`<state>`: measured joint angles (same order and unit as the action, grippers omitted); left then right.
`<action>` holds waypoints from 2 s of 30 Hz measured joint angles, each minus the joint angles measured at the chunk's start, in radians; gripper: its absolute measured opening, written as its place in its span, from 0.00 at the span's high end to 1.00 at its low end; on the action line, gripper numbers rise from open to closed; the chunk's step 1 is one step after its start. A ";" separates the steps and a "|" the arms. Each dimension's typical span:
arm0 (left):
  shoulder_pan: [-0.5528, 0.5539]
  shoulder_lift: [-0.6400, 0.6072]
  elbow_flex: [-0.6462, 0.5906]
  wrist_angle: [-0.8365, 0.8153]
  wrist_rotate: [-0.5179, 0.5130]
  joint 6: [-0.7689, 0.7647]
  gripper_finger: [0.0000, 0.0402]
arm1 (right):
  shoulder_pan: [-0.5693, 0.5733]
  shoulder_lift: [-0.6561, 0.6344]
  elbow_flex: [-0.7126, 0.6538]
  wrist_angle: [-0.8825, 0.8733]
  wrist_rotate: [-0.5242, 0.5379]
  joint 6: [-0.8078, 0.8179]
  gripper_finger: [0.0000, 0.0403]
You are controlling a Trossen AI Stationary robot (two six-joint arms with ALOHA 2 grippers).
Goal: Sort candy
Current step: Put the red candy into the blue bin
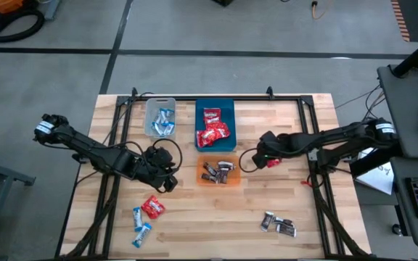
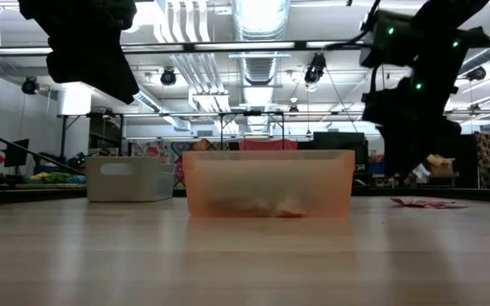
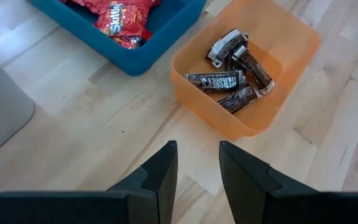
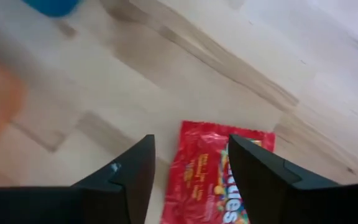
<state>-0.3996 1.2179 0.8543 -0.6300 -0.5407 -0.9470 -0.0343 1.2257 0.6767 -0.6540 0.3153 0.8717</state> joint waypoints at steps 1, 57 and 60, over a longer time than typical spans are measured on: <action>0.000 0.000 0.000 0.000 0.000 0.000 0.75 | -0.008 0.015 -0.001 0.001 0.000 0.000 0.51; 0.000 0.000 0.000 -0.002 -0.002 0.022 0.75 | -0.048 -0.066 0.057 0.060 0.170 -0.129 0.98; 0.000 0.000 0.000 -0.002 -0.002 0.017 0.75 | -0.056 -0.096 0.071 -0.027 0.100 -0.125 0.98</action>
<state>-0.3996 1.2180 0.8543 -0.6315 -0.5426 -0.9297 -0.0900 1.1298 0.7480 -0.6812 0.4154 0.7462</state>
